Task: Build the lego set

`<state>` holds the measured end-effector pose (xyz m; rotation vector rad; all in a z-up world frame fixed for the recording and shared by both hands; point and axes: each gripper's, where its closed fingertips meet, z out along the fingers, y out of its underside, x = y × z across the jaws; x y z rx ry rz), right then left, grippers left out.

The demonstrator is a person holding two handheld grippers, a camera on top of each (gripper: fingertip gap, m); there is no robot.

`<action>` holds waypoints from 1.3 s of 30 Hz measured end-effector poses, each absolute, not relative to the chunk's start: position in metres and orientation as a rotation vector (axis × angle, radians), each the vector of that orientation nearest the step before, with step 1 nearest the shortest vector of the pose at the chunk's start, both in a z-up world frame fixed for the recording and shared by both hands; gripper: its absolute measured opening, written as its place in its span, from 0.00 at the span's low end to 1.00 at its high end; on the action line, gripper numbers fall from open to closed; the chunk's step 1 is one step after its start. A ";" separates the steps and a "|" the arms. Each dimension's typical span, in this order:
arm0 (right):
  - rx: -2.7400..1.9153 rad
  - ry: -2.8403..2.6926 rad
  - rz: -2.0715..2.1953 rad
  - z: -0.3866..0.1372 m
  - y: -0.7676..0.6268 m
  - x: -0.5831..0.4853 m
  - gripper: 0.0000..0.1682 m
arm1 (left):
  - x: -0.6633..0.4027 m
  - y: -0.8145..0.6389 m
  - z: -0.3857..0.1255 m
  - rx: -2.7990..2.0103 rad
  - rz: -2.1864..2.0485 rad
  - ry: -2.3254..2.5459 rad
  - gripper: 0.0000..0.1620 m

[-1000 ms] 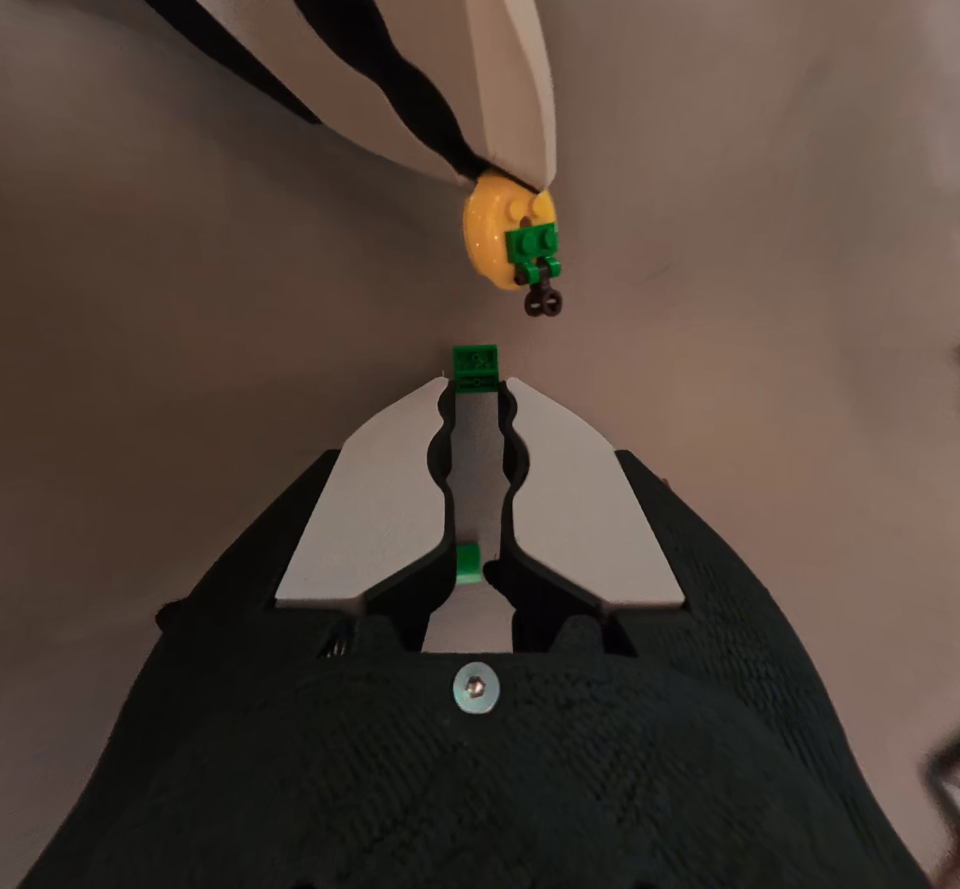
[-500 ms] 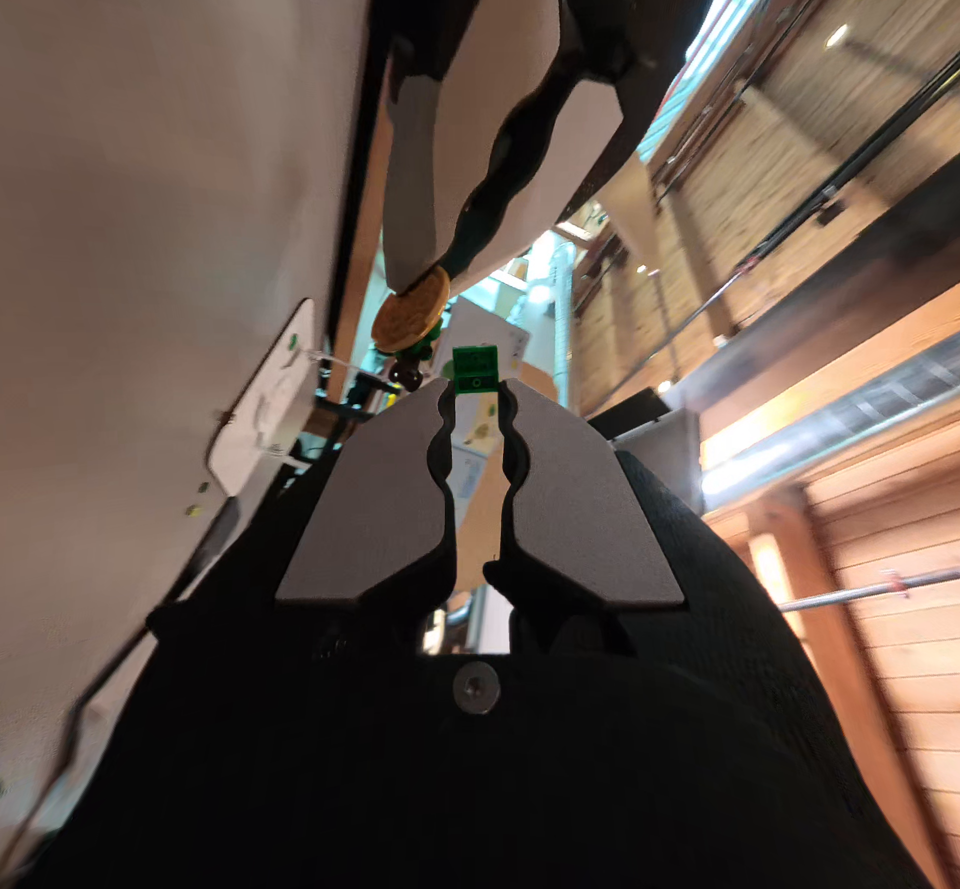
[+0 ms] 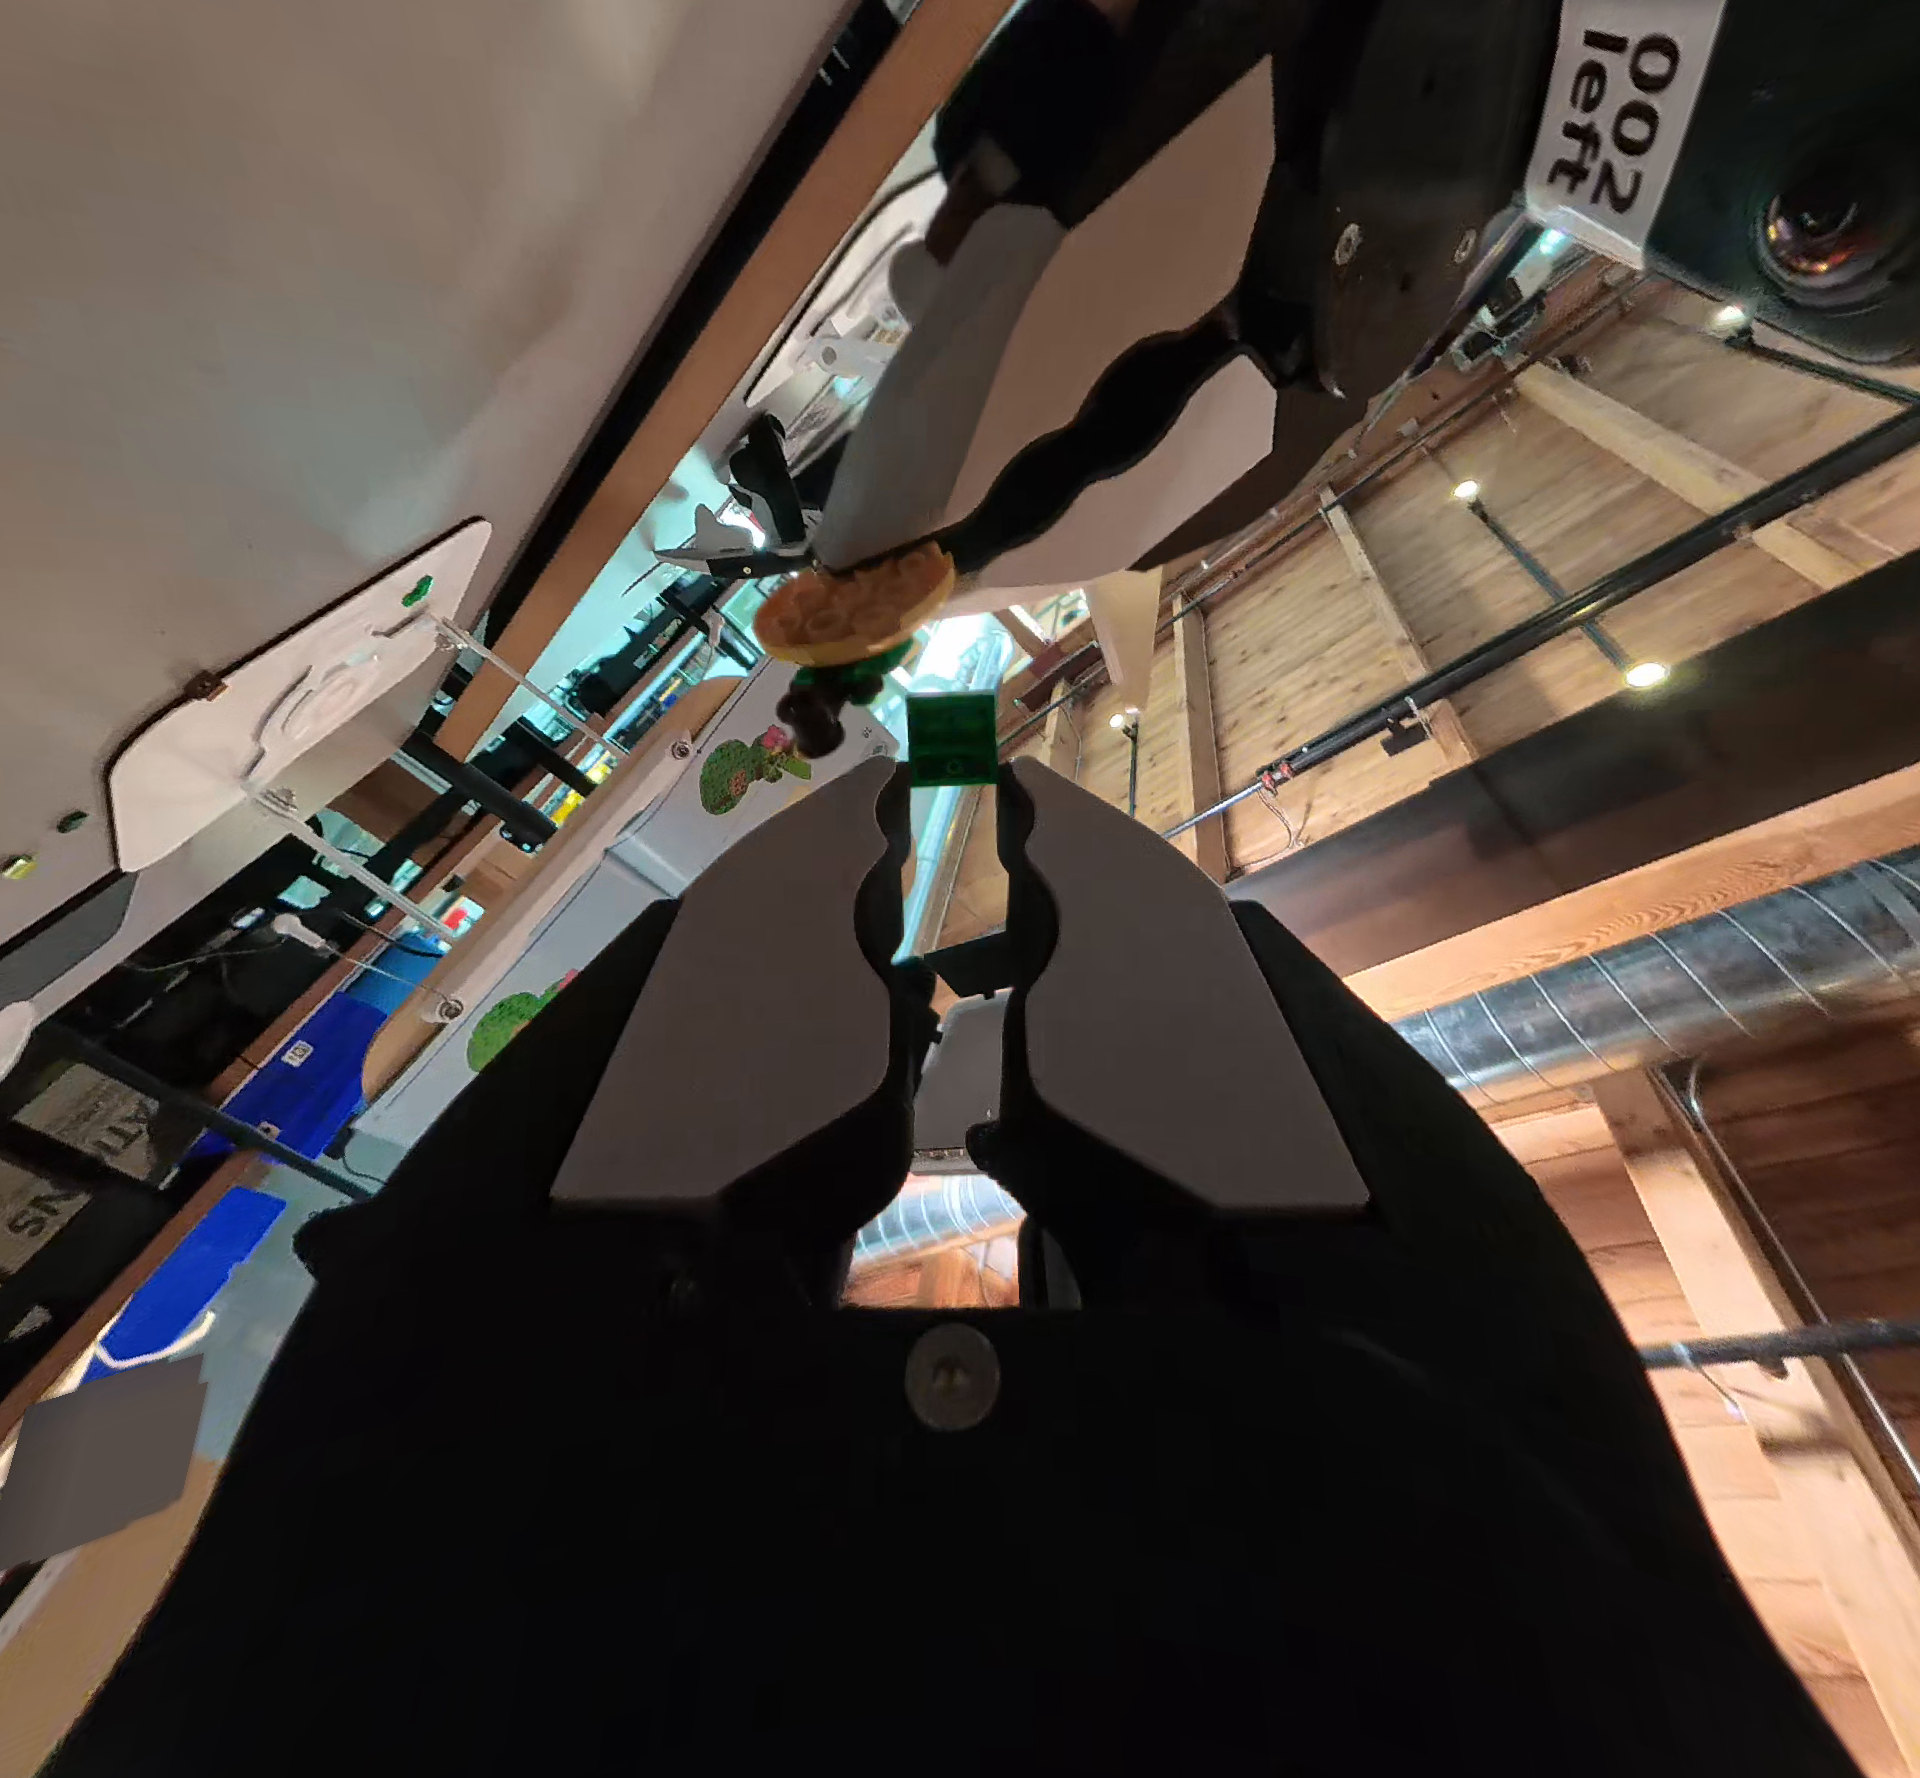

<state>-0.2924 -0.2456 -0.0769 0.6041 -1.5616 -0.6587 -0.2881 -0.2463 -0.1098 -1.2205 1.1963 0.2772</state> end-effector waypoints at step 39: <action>-0.664 -2.460 -0.314 -0.101 -0.226 -0.233 0.08 | -0.285 -0.244 -0.086 -1.087 0.510 1.121 0.03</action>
